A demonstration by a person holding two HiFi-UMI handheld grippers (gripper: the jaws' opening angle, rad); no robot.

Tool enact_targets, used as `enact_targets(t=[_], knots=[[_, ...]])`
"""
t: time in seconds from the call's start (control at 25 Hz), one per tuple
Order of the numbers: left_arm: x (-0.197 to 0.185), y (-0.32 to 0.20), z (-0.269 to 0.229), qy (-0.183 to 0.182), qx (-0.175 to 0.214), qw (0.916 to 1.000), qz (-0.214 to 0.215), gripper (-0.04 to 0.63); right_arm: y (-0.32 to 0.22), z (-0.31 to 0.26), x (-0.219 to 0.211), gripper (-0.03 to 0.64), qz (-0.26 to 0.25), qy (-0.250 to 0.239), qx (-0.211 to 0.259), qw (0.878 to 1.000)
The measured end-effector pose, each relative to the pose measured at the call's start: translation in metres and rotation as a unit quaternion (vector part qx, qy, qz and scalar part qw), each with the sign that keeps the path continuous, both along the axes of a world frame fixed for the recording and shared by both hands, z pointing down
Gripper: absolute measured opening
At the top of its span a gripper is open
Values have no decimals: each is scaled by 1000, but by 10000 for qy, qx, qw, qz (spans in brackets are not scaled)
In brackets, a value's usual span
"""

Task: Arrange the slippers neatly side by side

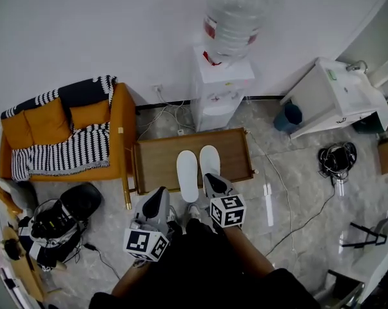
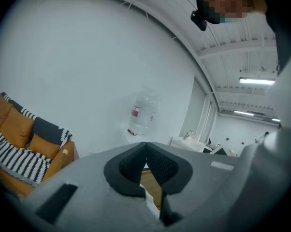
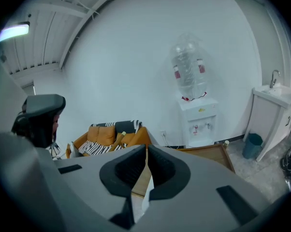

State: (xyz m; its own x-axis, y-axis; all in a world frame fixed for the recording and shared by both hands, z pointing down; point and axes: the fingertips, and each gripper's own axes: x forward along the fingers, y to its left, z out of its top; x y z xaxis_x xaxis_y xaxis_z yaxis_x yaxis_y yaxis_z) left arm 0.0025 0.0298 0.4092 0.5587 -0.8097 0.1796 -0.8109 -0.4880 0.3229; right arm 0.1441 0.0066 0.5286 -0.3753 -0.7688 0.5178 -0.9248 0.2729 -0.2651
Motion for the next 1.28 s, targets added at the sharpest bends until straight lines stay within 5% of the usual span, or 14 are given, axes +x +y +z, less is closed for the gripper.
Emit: enact_targets(t=[0.72,1.28], knots=[[-34,18,0,-250,164,9985,449,12,80,-96,-44,16,532,-172,819,9951],[-31,23,-3,-158,199,9985,486,12,93,-101,-47,12,549,-207,927,9940]])
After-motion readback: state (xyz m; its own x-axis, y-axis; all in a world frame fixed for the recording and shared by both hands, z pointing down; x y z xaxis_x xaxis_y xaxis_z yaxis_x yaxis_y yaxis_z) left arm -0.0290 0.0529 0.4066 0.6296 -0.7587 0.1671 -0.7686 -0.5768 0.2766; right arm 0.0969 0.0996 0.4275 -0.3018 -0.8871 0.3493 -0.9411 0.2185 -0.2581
